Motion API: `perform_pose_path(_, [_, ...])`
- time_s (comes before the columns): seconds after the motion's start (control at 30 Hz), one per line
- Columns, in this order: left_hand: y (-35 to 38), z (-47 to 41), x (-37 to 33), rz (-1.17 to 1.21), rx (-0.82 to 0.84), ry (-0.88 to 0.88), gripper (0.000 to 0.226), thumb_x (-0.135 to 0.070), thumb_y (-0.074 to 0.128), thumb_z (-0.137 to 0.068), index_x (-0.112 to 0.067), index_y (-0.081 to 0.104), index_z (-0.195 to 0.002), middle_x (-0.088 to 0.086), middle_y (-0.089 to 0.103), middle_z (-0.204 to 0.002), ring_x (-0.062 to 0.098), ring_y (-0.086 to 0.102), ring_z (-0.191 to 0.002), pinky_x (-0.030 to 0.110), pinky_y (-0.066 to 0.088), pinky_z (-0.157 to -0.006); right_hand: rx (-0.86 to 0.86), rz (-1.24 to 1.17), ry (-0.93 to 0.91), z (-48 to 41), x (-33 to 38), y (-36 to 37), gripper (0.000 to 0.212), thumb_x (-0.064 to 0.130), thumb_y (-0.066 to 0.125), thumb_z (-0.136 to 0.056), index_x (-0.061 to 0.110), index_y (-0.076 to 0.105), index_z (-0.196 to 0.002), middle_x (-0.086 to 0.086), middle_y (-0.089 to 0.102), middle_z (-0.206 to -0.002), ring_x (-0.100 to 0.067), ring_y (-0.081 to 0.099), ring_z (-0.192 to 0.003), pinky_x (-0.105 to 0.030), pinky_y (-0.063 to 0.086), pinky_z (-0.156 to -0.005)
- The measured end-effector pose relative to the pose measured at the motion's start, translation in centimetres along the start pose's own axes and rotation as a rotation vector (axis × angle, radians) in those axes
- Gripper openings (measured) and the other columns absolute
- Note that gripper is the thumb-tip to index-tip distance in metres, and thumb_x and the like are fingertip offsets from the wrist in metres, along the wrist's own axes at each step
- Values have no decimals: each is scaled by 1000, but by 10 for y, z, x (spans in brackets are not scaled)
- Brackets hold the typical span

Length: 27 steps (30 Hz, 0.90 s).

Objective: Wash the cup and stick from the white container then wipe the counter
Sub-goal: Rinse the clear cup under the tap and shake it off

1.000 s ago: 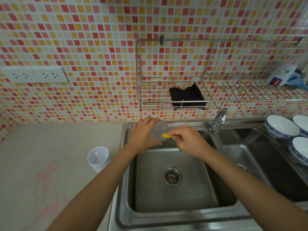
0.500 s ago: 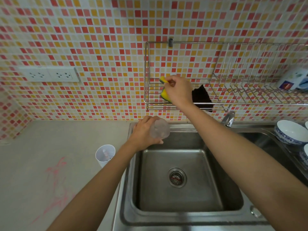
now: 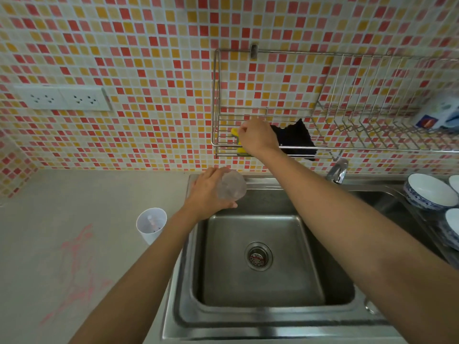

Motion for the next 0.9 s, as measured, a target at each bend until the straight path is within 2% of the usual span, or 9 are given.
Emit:
perform_pose_path(0.07, [3,4,0,22,-16,-8,91,-47,87,-59,-26,41,-135,-5,47,-136,18,43,-124,46,41,-105,-61,-137,-90,10,5,-8,25,16,49,-94,13,72,-87,-3,72,-95,-17,65,-84,-33,54,-77])
perform_pose_path(0.13, [9,10,-2,55,-17,-12,88,-42,86,-60,-24,42,-134,-3,46,-135,19,41,-123,45,41,-104,-165,-284,-195,35,6,-21,23,13,53,-94,12,72,-107,-2,68,-116,-14,60,-108,-25,45,-94])
perform_pose_path(0.27, [25,14,-7,49,16,-5,86,-41,84,-61,-24,42,-134,-5,46,-135,19,43,-124,44,40,-103,-403,-286,-321,112,-29,-41,25,15,53,-92,9,70,-110,-3,65,-116,-14,57,-110,-22,43,-95])
perform_pose_path(0.33, [34,13,-10,61,34,-36,86,-41,85,-62,-25,42,-134,-5,47,-134,17,43,-123,41,41,-102,-382,-282,-313,147,-68,-38,25,16,52,-91,8,70,-106,-3,66,-109,-15,60,-103,-26,49,-90])
perform_pose_path(0.53, [60,-11,-46,131,135,-44,89,-45,84,-62,-26,35,-135,-6,49,-131,16,49,-118,38,48,-96,-44,-71,158,189,-227,-16,32,9,63,-86,10,66,-118,-7,67,-102,-13,60,-81,-34,53,-84])
perform_pose_path(0.63, [81,-28,-75,163,193,-21,88,-40,85,-63,-29,34,-134,-5,50,-132,16,50,-118,36,48,-97,51,-88,300,187,-275,-17,41,9,61,-87,9,57,-129,-14,68,-104,-27,64,-93,-27,44,-83])
perform_pose_path(0.73, [110,-42,-109,159,268,9,90,-41,85,-63,-30,33,-136,-6,47,-135,16,48,-121,37,45,-101,66,-177,347,169,-300,-19,43,10,59,-89,12,54,-131,-12,65,-112,-29,62,-103,-25,40,-83])
perform_pose_path(0.8, [130,-51,-132,161,314,24,89,-42,86,-62,-31,35,-134,-6,49,-133,17,50,-119,39,45,-102,49,-241,404,152,-319,-20,45,19,60,-92,15,50,-135,-8,61,-124,-28,59,-110,-26,40,-87])
perform_pose_path(0.9, [160,-58,-158,211,349,-8,88,-42,88,-58,-34,37,-130,-8,52,-130,15,53,-116,39,46,-101,78,-274,459,125,-344,-14,44,36,58,-94,20,48,-133,-7,61,-122,-30,59,-110,-31,42,-87])
Point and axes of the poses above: each hand's wrist, its own z-axis away from the middle knuckle, its own y-axis out of the palm, x = y × z, the point moved 6 cm from there along -z, towards the middle knuckle
